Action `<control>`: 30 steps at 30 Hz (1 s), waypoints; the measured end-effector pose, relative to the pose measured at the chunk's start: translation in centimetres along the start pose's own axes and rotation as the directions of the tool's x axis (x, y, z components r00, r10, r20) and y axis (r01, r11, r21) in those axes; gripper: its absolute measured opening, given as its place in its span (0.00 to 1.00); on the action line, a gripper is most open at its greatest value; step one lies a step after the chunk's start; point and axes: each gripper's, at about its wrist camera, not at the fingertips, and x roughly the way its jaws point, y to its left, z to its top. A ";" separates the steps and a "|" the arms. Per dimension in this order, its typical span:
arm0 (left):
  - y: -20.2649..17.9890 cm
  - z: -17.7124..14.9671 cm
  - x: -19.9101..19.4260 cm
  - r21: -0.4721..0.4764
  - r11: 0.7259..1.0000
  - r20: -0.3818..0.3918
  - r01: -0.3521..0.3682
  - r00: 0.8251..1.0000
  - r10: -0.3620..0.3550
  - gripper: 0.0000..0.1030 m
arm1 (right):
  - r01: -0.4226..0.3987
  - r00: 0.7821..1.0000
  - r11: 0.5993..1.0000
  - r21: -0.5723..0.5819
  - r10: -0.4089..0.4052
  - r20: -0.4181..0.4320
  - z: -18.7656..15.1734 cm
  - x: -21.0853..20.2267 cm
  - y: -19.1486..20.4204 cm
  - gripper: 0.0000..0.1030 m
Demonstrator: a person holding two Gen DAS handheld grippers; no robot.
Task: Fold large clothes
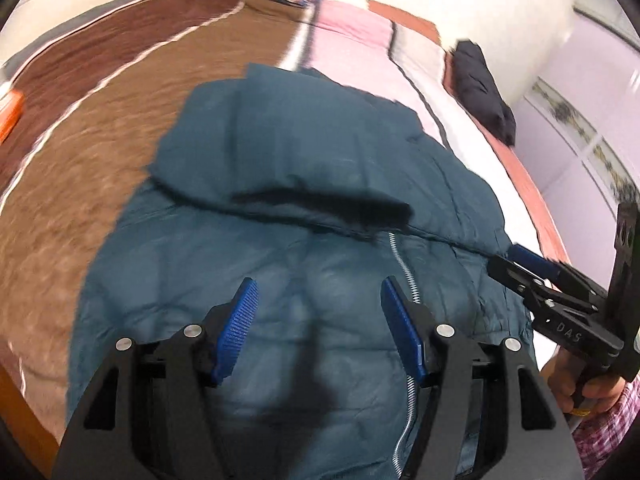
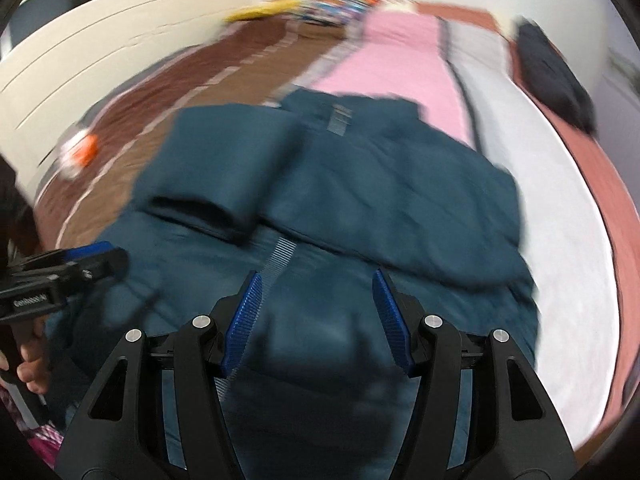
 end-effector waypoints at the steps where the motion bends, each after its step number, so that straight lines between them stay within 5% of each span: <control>1: 0.5 -0.1 -0.6 -0.010 1.000 0.011 -0.003 1.000 0.003 0.61 | -0.014 1.000 0.998 -0.054 0.016 0.019 0.6 0.2 1.7 0.57; 5: 2.3 -0.6 -2.2 -0.034 0.999 0.042 -0.006 0.999 0.007 0.61 | 0.011 0.995 0.967 -0.256 0.013 0.095 1.9 1.3 7.5 0.60; 10: 4.4 -1.2 -3.5 -0.077 0.997 0.067 0.008 0.998 -0.003 0.61 | 0.147 0.983 0.865 -0.481 -0.074 0.167 2.6 4.7 13.9 0.63; 17: 6.3 -1.6 -4.4 -0.110 0.994 0.090 0.016 0.996 -0.006 0.61 | 0.257 0.966 0.802 -0.539 -0.188 0.180 3.7 10.0 16.1 0.59; 21: 6.9 -1.6 -4.6 -0.130 0.991 0.091 0.017 0.996 -0.005 0.61 | 0.197 0.980 0.843 -0.501 -0.179 0.084 4.6 11.6 14.7 0.08; 30: 6.0 -1.5 -4.3 -0.113 0.993 0.084 0.018 0.996 -0.008 0.61 | 0.119 0.982 0.978 -0.170 -0.092 0.163 6.0 4.9 7.9 0.02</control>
